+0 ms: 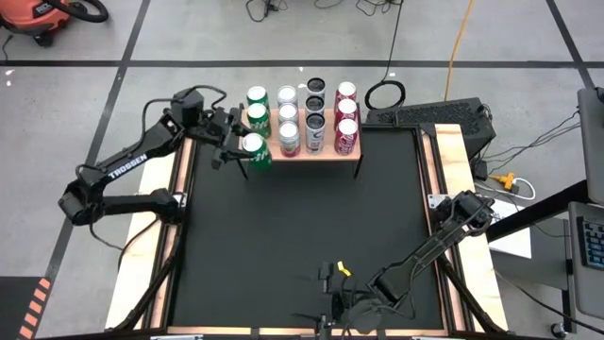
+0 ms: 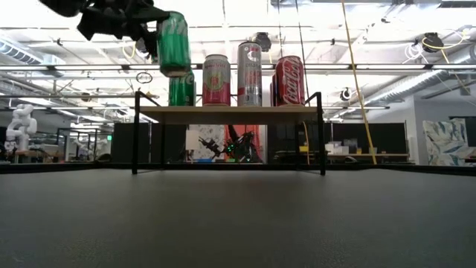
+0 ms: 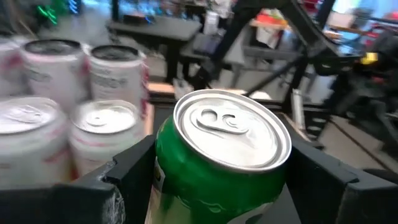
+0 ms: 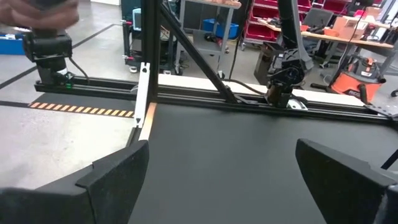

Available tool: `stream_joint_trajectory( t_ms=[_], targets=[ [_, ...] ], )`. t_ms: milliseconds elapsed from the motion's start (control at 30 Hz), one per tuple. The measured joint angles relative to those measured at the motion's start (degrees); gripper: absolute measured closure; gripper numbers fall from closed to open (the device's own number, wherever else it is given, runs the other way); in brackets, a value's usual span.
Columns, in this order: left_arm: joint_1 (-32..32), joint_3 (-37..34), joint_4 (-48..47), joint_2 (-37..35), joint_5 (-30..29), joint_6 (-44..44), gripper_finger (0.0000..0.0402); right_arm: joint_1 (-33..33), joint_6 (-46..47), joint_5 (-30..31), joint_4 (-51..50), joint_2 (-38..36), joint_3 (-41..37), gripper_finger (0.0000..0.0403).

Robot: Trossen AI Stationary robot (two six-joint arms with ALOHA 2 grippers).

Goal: Place canned beverage on shelf
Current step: Put the green soda can aligned with the other green soda cans on the shelf

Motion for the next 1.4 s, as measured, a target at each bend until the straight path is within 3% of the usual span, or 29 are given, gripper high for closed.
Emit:
stream_joint_trajectory(
  t_ms=[200,567,867,1400],
  targets=[
    [1.5,-4.9,7.6,-1.1,-3.8,-1.9,0.0117,0.1,0.2,0.0,0.0,0.0,0.0,0.0019],
    [2.0,-5.3,5.6,-0.4,-8.8,1.4,0.0117,-0.2,0.1,0.0,0.0,0.0,0.0,0.0019],
    [2.1,-5.3,5.7,3.3,-9.4,1.6,0.0117,-0.2,0.3,0.0,0.0,0.0,0.0,0.0019],
    [3.9,-5.3,4.3,3.6,-11.2,1.7,0.0115,-0.2,0.4,0.0,0.0,0.0,0.0,0.0019]
  ],
)
